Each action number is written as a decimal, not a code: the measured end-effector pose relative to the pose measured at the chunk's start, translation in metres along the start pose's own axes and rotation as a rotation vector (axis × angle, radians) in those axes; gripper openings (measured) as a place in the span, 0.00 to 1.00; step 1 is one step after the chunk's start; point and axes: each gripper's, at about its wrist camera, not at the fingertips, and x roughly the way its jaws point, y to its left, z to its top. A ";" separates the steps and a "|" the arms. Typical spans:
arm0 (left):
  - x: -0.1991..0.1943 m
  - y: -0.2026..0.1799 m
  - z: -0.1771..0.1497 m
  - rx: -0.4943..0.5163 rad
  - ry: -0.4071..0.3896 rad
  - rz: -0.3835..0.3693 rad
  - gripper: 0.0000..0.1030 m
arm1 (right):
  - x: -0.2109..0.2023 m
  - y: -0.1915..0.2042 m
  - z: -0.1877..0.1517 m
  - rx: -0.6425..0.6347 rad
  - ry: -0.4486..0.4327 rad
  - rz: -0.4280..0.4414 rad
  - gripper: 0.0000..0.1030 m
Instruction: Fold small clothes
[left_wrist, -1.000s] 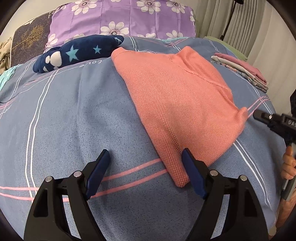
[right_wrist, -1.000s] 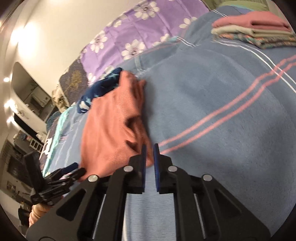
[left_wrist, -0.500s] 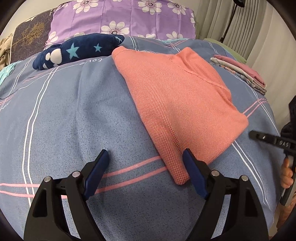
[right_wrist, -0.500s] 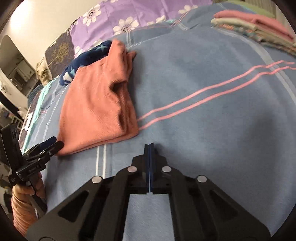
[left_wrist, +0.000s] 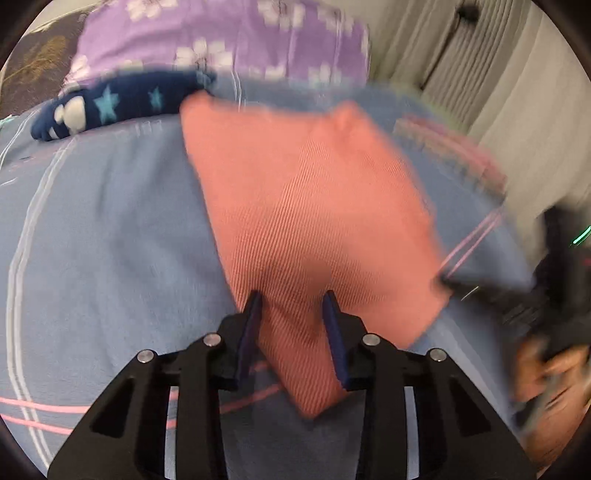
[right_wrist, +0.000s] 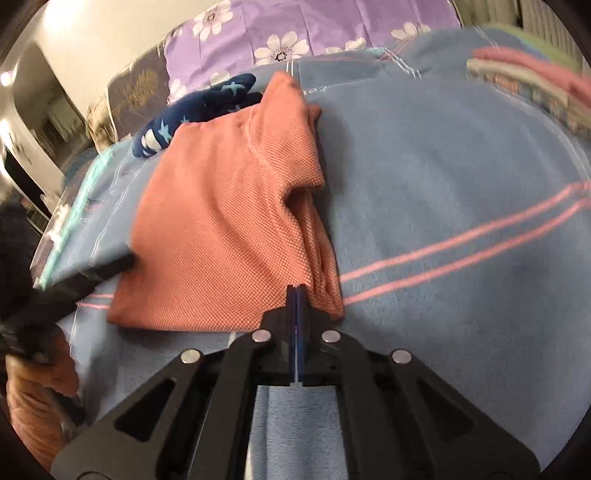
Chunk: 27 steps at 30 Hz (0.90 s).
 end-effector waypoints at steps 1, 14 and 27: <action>-0.002 -0.002 0.000 0.013 -0.011 -0.003 0.40 | -0.003 0.001 -0.001 -0.009 0.001 -0.006 0.00; -0.002 -0.011 0.081 0.077 -0.078 0.037 0.37 | -0.003 0.053 0.100 -0.215 -0.097 0.046 0.15; 0.039 0.003 0.077 0.089 -0.026 0.088 0.42 | 0.077 0.021 0.116 -0.174 -0.009 -0.148 0.06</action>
